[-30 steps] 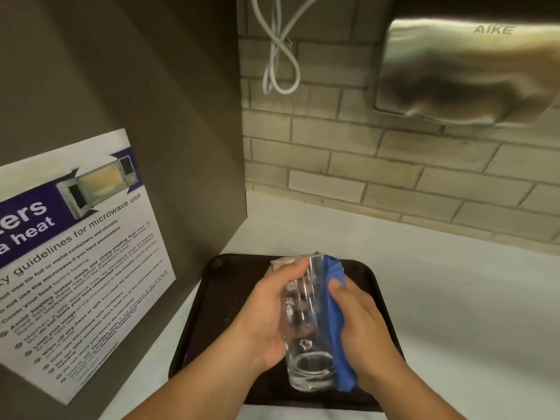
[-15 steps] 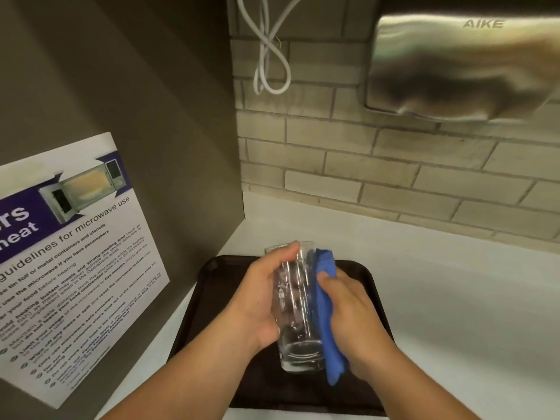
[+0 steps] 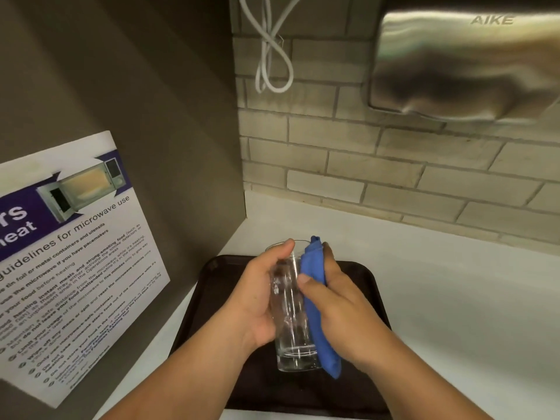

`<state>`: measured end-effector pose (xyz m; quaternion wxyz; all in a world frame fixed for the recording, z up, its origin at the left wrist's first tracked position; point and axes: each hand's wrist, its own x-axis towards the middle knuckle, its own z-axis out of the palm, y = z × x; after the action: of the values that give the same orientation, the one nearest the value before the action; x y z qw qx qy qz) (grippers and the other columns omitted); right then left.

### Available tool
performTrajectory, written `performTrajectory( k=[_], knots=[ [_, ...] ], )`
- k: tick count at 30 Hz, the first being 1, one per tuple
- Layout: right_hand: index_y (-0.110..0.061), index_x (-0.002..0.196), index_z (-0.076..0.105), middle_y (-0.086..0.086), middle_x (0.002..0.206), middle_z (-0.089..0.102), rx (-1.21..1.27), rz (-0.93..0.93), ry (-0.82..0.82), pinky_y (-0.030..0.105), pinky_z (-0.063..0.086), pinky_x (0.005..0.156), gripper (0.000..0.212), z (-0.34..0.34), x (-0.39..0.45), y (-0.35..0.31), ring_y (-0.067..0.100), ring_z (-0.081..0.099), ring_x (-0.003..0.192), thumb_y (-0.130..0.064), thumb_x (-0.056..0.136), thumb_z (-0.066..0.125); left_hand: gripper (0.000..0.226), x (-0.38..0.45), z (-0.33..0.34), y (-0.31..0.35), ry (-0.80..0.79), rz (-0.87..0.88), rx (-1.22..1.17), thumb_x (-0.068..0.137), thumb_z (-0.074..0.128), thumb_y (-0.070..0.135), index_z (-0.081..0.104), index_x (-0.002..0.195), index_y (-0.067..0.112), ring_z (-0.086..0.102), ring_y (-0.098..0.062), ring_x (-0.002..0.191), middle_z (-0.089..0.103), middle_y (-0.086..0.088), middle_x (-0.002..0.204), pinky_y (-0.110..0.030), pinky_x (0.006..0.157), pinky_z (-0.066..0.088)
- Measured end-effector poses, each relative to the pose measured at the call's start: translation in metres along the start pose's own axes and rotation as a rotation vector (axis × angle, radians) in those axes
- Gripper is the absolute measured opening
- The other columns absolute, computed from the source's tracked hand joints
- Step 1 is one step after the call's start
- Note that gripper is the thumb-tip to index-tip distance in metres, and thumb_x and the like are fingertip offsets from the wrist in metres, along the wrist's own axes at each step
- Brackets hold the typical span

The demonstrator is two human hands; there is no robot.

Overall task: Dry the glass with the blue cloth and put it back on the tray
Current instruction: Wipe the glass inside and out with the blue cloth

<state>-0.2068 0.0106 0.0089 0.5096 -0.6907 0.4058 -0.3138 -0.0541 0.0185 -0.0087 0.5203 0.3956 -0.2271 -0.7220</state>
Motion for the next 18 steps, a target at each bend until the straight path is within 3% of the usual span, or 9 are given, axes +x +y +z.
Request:
performTrajectory(
  k=[2, 5, 7, 10, 14, 16, 18],
  knots=[
    [-0.064, 0.123, 0.047, -0.036, 0.105, 0.073, -0.02, 0.031, -0.113, 0.015, 0.052, 0.09, 0.038, -0.009, 0.0, 0.001, -0.014, 0.068, 0.104, -0.044, 0.091, 0.053, 0.054, -0.002, -0.003, 0.002, 0.03, -0.031, 0.007, 0.074, 0.081, 0.054, 0.085, 0.094, 0.004, 0.079, -0.03, 0.076, 0.08, -0.015, 0.083, -0.038, 0.072, 0.066],
    [-0.04, 0.149, 0.048, -0.016, 0.123, 0.074, -0.114, -0.059, -0.021, 0.032, 0.057, 0.099, 0.068, -0.018, 0.001, 0.003, 0.002, 0.071, 0.111, -0.052, 0.085, 0.064, 0.067, -0.004, -0.006, 0.005, 0.052, -0.049, 0.021, 0.082, 0.075, 0.06, 0.082, 0.11, 0.0, 0.079, -0.039, 0.099, 0.081, -0.025, 0.106, -0.048, 0.09, 0.064],
    [-0.033, 0.148, 0.05, -0.01, 0.126, 0.071, -0.135, -0.125, 0.087, 0.033, 0.057, 0.099, 0.074, -0.011, -0.002, 0.004, 0.007, 0.069, 0.113, -0.059, 0.08, 0.066, 0.069, -0.005, -0.003, 0.004, 0.042, -0.057, 0.034, 0.084, 0.073, 0.064, 0.081, 0.114, 0.002, 0.078, -0.039, 0.105, 0.08, -0.025, 0.112, -0.048, 0.094, 0.063],
    [-0.042, 0.13, 0.052, -0.006, 0.119, 0.071, -0.079, -0.142, 0.169, 0.036, 0.058, 0.097, 0.05, 0.007, -0.005, 0.01, 0.012, 0.071, 0.109, -0.056, 0.083, 0.061, 0.063, -0.006, 0.005, -0.002, 0.034, -0.082, 0.038, 0.083, 0.074, 0.065, 0.084, 0.109, 0.008, 0.079, -0.03, 0.093, 0.082, -0.015, 0.1, -0.041, 0.086, 0.063],
    [-0.021, 0.105, 0.076, 0.01, 0.097, 0.082, 0.251, 0.034, 0.206, 0.051, 0.062, 0.09, 0.025, 0.006, 0.005, 0.02, 0.025, 0.08, 0.092, -0.039, 0.097, 0.061, 0.066, -0.009, 0.005, -0.011, 0.02, -0.032, -0.012, 0.081, 0.079, 0.062, 0.082, 0.116, 0.007, 0.08, -0.03, 0.098, 0.083, -0.015, 0.104, -0.042, 0.086, 0.062],
    [-0.02, 0.091, 0.082, 0.013, 0.094, 0.083, 0.389, 0.133, 0.185, 0.041, 0.064, 0.079, 0.027, 0.004, 0.005, 0.025, 0.029, 0.081, 0.089, -0.032, 0.1, 0.06, 0.065, -0.008, 0.004, -0.01, 0.031, 0.006, -0.056, 0.08, 0.08, 0.062, 0.082, 0.113, 0.006, 0.079, -0.031, 0.096, 0.083, -0.015, 0.104, -0.043, 0.086, 0.063],
    [-0.03, 0.101, 0.081, 0.006, 0.104, 0.083, 0.356, 0.089, 0.078, 0.026, 0.062, 0.078, 0.021, 0.008, -0.005, 0.024, 0.021, 0.08, 0.097, -0.029, 0.095, 0.061, 0.06, -0.004, 0.003, -0.003, 0.09, 0.056, -0.075, 0.077, 0.081, 0.062, 0.085, 0.102, 0.007, 0.079, -0.031, 0.087, 0.081, -0.015, 0.097, -0.043, 0.083, 0.064]
  ],
)
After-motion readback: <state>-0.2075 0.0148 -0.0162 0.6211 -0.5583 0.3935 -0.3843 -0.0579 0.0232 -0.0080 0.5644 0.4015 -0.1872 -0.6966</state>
